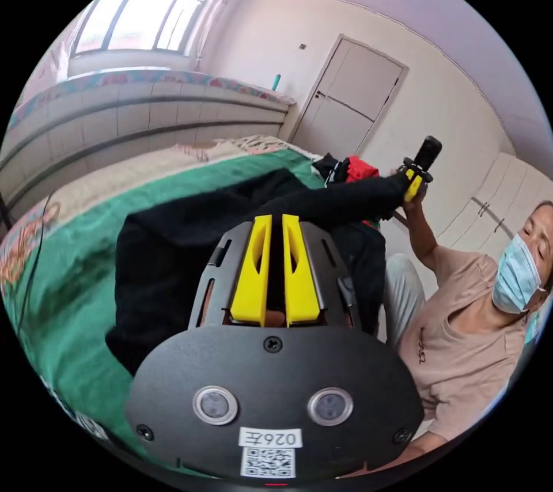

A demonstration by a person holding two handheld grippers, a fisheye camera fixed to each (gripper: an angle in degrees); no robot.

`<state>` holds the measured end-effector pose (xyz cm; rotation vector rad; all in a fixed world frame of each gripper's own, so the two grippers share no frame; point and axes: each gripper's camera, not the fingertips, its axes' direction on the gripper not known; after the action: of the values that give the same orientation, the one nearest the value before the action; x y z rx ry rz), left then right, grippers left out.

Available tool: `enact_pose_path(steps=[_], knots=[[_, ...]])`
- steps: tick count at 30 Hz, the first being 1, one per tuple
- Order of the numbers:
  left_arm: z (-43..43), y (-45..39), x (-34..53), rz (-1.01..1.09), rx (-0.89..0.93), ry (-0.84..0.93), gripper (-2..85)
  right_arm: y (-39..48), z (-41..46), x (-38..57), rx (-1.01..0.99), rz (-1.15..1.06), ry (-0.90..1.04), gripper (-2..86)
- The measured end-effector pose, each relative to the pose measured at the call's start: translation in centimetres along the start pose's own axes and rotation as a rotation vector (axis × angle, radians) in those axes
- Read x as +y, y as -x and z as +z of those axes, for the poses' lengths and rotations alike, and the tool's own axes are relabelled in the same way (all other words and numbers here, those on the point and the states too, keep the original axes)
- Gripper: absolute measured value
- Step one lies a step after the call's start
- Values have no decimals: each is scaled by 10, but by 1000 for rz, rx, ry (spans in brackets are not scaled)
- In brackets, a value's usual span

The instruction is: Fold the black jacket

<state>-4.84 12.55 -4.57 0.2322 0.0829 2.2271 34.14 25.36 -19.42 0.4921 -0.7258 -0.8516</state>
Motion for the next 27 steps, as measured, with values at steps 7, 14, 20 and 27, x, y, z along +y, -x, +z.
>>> enact_pose_path(steps=[7,14,20,27], knots=[[-33,61,79,-339,179,-57,35,43,47,39,79,238,25,37],[31,24,-2,-266,28,-1,-5,-14,165,5,-78,543,55,-6],[125,-6,-34,-66,-283,327,-9,2,304,16,-64,472,374,-9],[-17,-88,-18,-13,-456,53,-10,76,312,-8,242,176,377,-9]])
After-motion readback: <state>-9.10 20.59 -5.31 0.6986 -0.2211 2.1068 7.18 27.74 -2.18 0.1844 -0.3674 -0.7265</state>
